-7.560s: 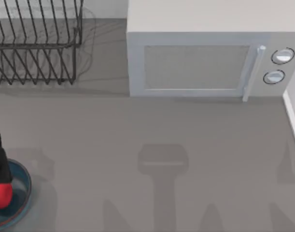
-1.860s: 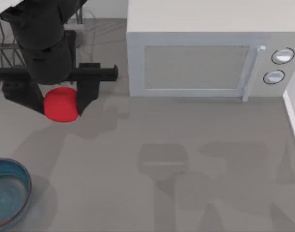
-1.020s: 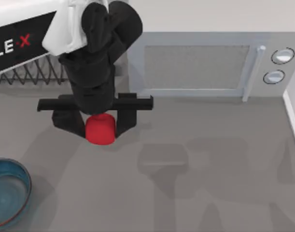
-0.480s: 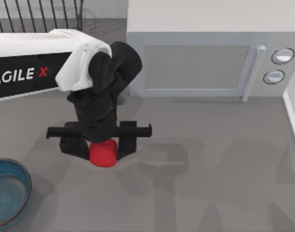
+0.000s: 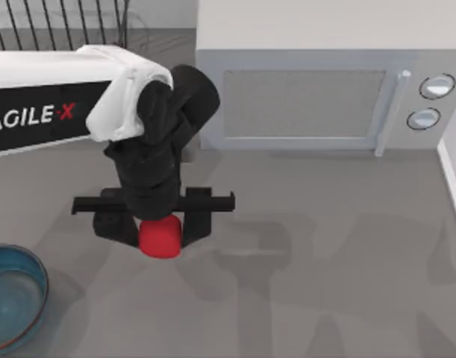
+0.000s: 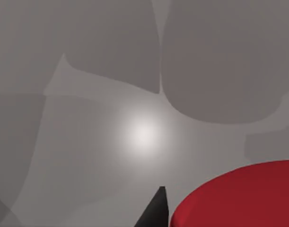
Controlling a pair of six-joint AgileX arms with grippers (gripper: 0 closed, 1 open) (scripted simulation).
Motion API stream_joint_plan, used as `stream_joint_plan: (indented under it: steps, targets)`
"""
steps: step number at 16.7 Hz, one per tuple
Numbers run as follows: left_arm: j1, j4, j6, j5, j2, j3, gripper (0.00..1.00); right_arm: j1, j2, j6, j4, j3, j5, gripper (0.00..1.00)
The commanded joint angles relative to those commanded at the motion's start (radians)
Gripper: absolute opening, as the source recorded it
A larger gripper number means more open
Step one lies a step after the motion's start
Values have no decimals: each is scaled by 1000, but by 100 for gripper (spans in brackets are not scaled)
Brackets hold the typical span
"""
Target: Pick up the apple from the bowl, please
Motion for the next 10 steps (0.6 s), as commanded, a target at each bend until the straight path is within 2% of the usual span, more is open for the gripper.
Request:
stream_joint_plan:
  steps: [6,10]
  targets:
    - [0,0,0,0,0,0,98,0,0,0,0,0,0,100]
    - [0,0,0,0,0,0,100,0,0,0,0,0,0,100]
